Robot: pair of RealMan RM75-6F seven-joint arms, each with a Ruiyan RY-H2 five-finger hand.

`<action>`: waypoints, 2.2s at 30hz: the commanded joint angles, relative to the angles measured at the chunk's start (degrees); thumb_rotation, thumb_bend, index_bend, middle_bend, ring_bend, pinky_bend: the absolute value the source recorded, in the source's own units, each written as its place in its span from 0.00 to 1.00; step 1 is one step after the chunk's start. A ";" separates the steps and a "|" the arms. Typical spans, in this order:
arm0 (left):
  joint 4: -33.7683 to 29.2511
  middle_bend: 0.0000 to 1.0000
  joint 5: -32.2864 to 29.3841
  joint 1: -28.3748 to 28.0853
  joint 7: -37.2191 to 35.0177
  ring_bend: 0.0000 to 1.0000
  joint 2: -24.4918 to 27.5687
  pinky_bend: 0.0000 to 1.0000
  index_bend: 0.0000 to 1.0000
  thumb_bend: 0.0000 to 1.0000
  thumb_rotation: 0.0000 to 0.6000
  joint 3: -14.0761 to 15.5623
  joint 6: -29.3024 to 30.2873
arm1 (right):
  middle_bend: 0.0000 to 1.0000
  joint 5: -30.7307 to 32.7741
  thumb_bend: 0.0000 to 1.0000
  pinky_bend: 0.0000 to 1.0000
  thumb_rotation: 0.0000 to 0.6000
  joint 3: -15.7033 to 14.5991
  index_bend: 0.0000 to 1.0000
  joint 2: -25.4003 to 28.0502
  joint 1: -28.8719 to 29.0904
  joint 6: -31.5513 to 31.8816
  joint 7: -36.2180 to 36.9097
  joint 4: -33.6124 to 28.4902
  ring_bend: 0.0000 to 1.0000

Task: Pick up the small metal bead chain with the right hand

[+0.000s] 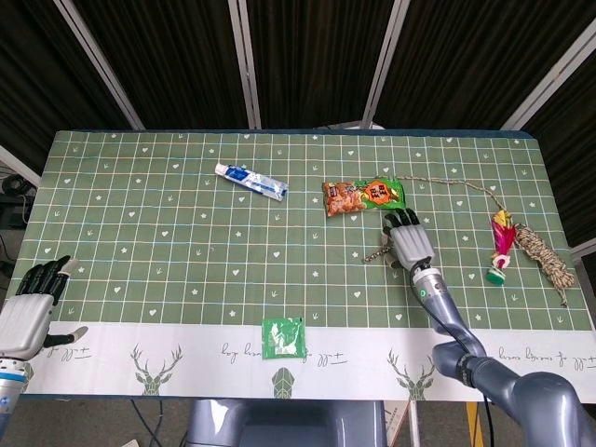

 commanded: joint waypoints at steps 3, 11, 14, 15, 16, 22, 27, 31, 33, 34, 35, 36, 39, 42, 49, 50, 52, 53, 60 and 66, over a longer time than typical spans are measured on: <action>-0.03 0.00 -0.07 -0.02 -0.06 0.00 0.00 0.00 0.00 0.05 1.00 -0.02 -0.04 | 0.13 0.12 0.30 0.00 1.00 0.01 0.46 -0.16 0.00 -0.04 -0.19 0.10 0.00; -0.16 0.00 -0.32 -0.08 -0.15 0.00 0.02 0.00 0.00 0.05 1.00 -0.07 -0.20 | 0.13 0.49 0.33 0.00 1.00 0.00 0.48 -0.55 -0.19 -0.27 -0.31 0.10 0.00; -0.21 0.00 -0.45 -0.09 -0.22 0.00 0.04 0.00 0.00 0.05 1.00 -0.09 -0.27 | 0.13 0.42 0.33 0.00 1.00 -0.10 0.48 -0.58 -0.25 -0.20 -0.38 -0.02 0.00; -0.25 0.00 -0.51 -0.10 -0.26 0.00 0.06 0.00 0.00 0.05 1.00 -0.11 -0.32 | 0.13 0.43 0.33 0.00 1.00 -0.08 0.48 -0.61 -0.28 -0.13 -0.37 -0.14 0.00; -0.27 0.00 -0.54 -0.10 -0.27 0.00 0.07 0.00 0.00 0.05 1.00 -0.12 -0.32 | 0.13 0.46 0.34 0.00 1.00 -0.06 0.49 -0.61 -0.31 -0.09 -0.39 -0.21 0.00; -0.33 0.00 -0.59 -0.12 -0.43 0.00 0.13 0.00 0.00 0.05 1.00 -0.13 -0.37 | 0.13 0.28 0.36 0.00 1.00 -0.04 0.52 -0.46 -0.45 0.56 -0.46 -1.14 0.00; -0.29 0.00 -0.45 -0.09 -0.51 0.00 0.13 0.00 0.00 0.05 1.00 -0.09 -0.27 | 0.13 0.10 0.37 0.00 1.00 0.15 0.54 -0.18 -0.44 1.37 -0.71 -1.87 0.00; -0.32 0.00 -0.47 -0.09 -0.65 0.00 0.17 0.00 0.00 0.05 1.00 -0.08 -0.30 | 0.13 -0.02 0.37 0.00 1.00 0.43 0.54 0.56 -0.47 2.32 -1.27 -2.90 0.00; -0.30 0.00 -0.44 -0.09 -0.66 0.00 0.17 0.00 0.00 0.05 1.00 -0.07 -0.30 | 0.13 -0.10 0.37 0.00 1.00 0.50 0.55 0.95 -0.54 2.81 -1.61 -3.50 0.00; -0.31 0.00 -0.39 -0.09 -0.70 0.00 0.18 0.00 0.00 0.05 1.00 -0.06 -0.28 | 0.13 -0.20 0.37 0.00 1.00 0.55 0.55 1.40 -0.62 3.28 -2.00 -4.13 0.00; -0.31 0.00 -0.33 -0.08 -0.71 0.00 0.19 0.00 0.00 0.05 1.00 -0.04 -0.25 | 0.13 -0.22 0.37 0.00 1.00 0.59 0.55 1.76 -0.71 3.59 -2.29 -4.68 0.00; -0.30 0.00 -0.29 -0.07 -0.72 0.00 0.19 0.00 0.00 0.05 1.00 -0.02 -0.22 | 0.13 -0.14 0.37 0.00 1.00 0.66 0.55 2.19 -0.82 3.83 -2.68 -5.39 0.00; -0.27 0.00 -0.15 -0.09 -0.79 0.00 0.19 0.00 0.00 0.05 1.00 -0.01 -0.18 | 0.13 0.21 0.37 0.00 1.00 0.85 0.55 3.21 -1.16 4.47 -3.84 -7.15 0.00; -0.24 0.00 -0.02 -0.09 -0.86 0.00 0.18 0.00 0.00 0.05 1.00 0.02 -0.13 | 0.13 0.52 0.38 0.00 1.00 1.01 0.56 4.14 -1.51 5.10 -4.81 -8.99 0.00; -0.13 0.00 0.18 -0.07 -0.97 0.00 0.15 0.00 0.00 0.05 1.00 0.06 -0.01 | 0.13 0.51 0.38 0.00 1.00 0.98 0.56 5.98 -2.10 6.56 -6.62 -12.60 0.00; -0.13 0.00 0.23 -0.07 -1.00 0.00 0.15 0.00 0.00 0.05 1.00 0.07 -0.01 | 0.13 0.52 0.38 0.00 1.00 0.98 0.56 6.30 -2.21 6.82 -6.95 -13.24 0.00; -0.09 0.00 0.35 -0.09 -1.05 0.00 0.16 0.00 0.00 0.05 1.00 0.10 0.00 | 0.13 0.60 0.38 0.00 1.00 0.99 0.57 6.90 -2.41 7.30 -7.71 -14.45 0.00; -0.06 0.00 0.42 -0.09 -1.09 0.00 0.17 0.00 0.00 0.05 1.00 0.12 0.01 | 0.13 0.60 0.38 0.00 1.00 0.98 0.57 7.23 -2.51 7.59 -8.17 -15.07 0.00; 0.23 0.00 0.86 -0.04 -1.64 0.00 0.21 0.00 0.00 0.05 1.00 0.20 0.25 | 0.13 0.55 0.38 0.00 1.00 1.15 0.57 9.46 -3.23 9.87 -10.72 -19.30 0.00; 0.42 0.00 1.07 -0.01 -1.89 0.00 0.15 0.00 0.00 0.05 1.00 0.19 0.43 | 0.13 0.61 0.38 0.00 1.00 1.42 0.57 11.68 -3.86 11.87 -13.01 -23.02 0.00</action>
